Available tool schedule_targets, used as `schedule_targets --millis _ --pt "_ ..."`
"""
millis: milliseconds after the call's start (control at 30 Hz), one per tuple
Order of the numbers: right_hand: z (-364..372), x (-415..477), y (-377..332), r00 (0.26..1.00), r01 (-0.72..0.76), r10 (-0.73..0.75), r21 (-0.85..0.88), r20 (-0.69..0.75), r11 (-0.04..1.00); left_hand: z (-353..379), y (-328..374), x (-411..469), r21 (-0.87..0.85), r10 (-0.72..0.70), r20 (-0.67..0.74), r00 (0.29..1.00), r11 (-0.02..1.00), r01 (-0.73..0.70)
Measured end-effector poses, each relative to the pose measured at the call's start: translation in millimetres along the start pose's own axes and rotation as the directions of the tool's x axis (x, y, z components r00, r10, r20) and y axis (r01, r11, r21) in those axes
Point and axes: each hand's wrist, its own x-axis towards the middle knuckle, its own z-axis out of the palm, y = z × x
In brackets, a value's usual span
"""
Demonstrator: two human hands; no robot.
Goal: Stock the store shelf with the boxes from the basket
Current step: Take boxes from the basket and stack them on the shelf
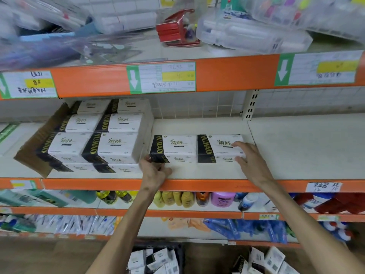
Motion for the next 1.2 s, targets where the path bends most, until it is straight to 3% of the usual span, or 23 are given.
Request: schedule_targets --millis 267,467,633,733,1200 --pt "6 2 -6 0.999 -0.007 0.008 0.019 -0.042 1.000 2 -5 9 0.044 -0.007 0.008 1.000 0.999 0.007" --pt "23 43 -18 0.962 -0.163 0.201 0.203 -0.186 0.965 11 2 34 0.234 -0.024 -0.100 0.995 0.971 0.047" --pt "36 74 -13 0.969 -0.172 0.205 0.219 -0.136 0.960 13 9 64 0.382 -0.053 -0.107 0.993 0.920 0.090" --pt "40 97 -15 0.980 -0.159 0.181 0.223 -0.082 0.962 20 10 85 0.254 -0.111 -0.061 0.992 0.959 0.123" --pt "35 138 -20 0.975 -0.215 0.197 0.200 0.107 0.956 12 4 130 0.005 -0.237 0.138 0.962 0.971 0.239"
